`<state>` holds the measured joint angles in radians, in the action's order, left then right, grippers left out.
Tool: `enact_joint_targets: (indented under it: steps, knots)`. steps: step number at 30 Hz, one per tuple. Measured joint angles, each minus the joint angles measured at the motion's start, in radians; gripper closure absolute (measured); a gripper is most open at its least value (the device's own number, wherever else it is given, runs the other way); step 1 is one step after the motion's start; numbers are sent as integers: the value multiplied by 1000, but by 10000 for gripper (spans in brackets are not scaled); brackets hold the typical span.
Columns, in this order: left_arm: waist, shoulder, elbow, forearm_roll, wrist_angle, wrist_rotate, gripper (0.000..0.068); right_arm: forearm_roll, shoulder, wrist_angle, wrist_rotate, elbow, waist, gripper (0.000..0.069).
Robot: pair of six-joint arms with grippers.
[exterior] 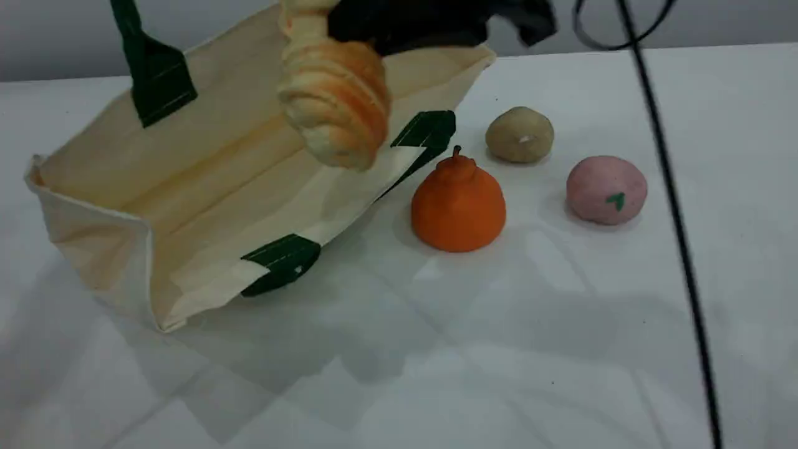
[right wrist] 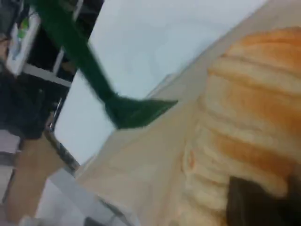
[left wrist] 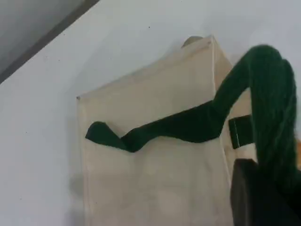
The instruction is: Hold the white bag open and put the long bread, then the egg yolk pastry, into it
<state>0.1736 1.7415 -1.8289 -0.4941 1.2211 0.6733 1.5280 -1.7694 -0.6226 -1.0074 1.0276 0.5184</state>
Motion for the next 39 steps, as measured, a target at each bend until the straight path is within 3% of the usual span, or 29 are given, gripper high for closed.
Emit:
enact_joint_targets:
  steps: [10, 14, 21, 26, 31, 39]
  knots:
    - [0, -1, 0, -7, 0, 0, 599, 49, -185, -3, -10, 118, 0, 629]
    - [0, -1, 0, -7, 0, 0, 599, 66, -222, 47, -32, 128, 0, 629]
    - [0, -1, 0, -7, 0, 0, 599, 209, -228, 81, -192, 128, 1, 629]
    - [0, -1, 0, -7, 0, 0, 599, 219, -248, 75, -256, 128, 1, 602]
    - [0, -1, 0, -7, 0, 0, 599, 219, -278, 56, -254, 128, 1, 511]
    - [0, -1, 0, -7, 1, 0, 599, 213, -282, -54, -236, 146, 1, 237]
